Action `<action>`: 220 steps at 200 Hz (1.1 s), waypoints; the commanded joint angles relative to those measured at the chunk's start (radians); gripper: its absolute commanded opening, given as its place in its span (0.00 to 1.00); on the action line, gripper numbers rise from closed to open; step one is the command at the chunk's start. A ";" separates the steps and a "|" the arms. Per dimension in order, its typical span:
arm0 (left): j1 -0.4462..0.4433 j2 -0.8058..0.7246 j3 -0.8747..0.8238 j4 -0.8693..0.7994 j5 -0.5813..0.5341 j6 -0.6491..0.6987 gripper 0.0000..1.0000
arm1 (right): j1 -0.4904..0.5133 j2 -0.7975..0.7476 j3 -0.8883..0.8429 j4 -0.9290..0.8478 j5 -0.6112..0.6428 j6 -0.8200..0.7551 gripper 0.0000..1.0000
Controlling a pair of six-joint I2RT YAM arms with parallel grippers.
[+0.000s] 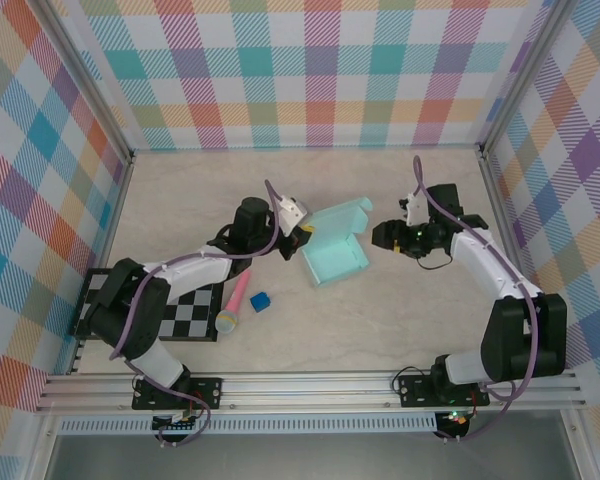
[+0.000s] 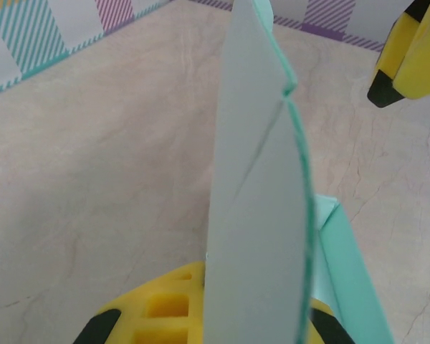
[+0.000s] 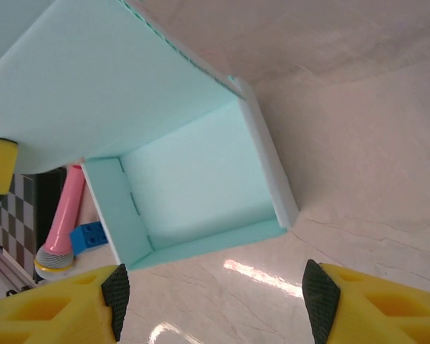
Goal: Fold the paper box
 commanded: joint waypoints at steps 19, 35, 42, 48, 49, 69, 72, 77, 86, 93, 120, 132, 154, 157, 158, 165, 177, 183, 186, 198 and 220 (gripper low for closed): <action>0.024 0.064 0.091 -0.045 0.125 0.130 0.00 | -0.003 -0.090 -0.043 0.100 0.054 -0.038 0.67; 0.049 0.107 0.122 -0.075 0.170 0.143 0.00 | -0.004 -0.088 -0.036 0.173 0.049 -0.078 0.68; 0.057 0.125 0.139 -0.080 0.168 0.143 0.00 | -0.007 -0.085 -0.038 0.217 0.050 -0.080 0.69; 0.062 0.139 0.152 -0.085 0.165 0.141 0.04 | -0.012 -0.084 -0.040 0.258 0.055 -0.063 0.69; 0.062 0.141 0.155 -0.085 0.165 0.140 0.04 | -0.014 -0.084 -0.041 0.268 0.055 -0.060 0.70; 0.077 0.171 0.188 -0.069 0.141 0.130 0.16 | -0.075 -0.071 -0.040 0.400 0.008 0.092 0.77; 0.080 0.174 0.191 -0.068 0.138 0.130 0.17 | -0.085 -0.069 -0.037 0.408 0.011 0.118 0.82; 0.083 0.179 0.198 -0.070 0.136 0.131 0.24 | -0.103 -0.065 -0.034 0.422 0.010 0.165 0.92; 0.091 0.185 0.207 -0.067 0.126 0.122 0.31 | -0.130 -0.063 -0.031 0.443 -0.001 0.233 1.00; 0.098 0.186 0.203 -0.053 0.117 0.110 0.32 | -0.150 -0.063 -0.021 0.443 -0.010 0.271 1.00; 0.113 0.142 0.158 0.017 0.071 0.051 1.00 | -0.174 -0.023 0.130 0.249 -0.051 0.242 1.00; 0.118 0.109 0.140 0.029 0.052 -0.006 1.00 | -0.174 0.011 0.224 0.122 -0.057 0.172 1.00; 0.121 0.021 0.106 0.020 0.011 -0.152 1.00 | -0.175 0.098 0.367 -0.037 -0.005 0.140 1.00; 0.121 0.005 0.102 0.017 0.006 -0.170 1.00 | -0.175 0.114 0.384 -0.052 0.006 0.147 1.00; 0.121 -0.001 0.098 0.016 0.005 -0.180 1.00 | -0.175 0.118 0.389 -0.055 0.008 0.149 1.00; 0.121 -0.040 0.083 0.016 -0.001 -0.234 1.00 | -0.175 0.157 0.427 -0.078 -0.004 0.155 1.00; 0.121 -0.109 0.055 0.012 -0.025 -0.352 1.00 | -0.173 0.219 0.484 -0.105 -0.041 0.148 1.00; 0.121 -0.140 0.051 -0.015 -0.047 -0.418 1.00 | -0.173 0.245 0.505 -0.110 -0.044 0.162 1.00; 0.121 -0.156 0.052 -0.035 -0.059 -0.448 1.00 | -0.173 0.257 0.512 -0.112 -0.047 0.172 1.00; 0.121 -0.203 0.075 -0.146 -0.120 -0.588 1.00 | -0.173 0.305 0.546 -0.109 -0.079 0.205 1.00; 0.122 -0.217 0.144 -0.399 -0.148 -0.795 1.00 | -0.145 0.430 0.680 -0.213 -0.154 0.260 1.00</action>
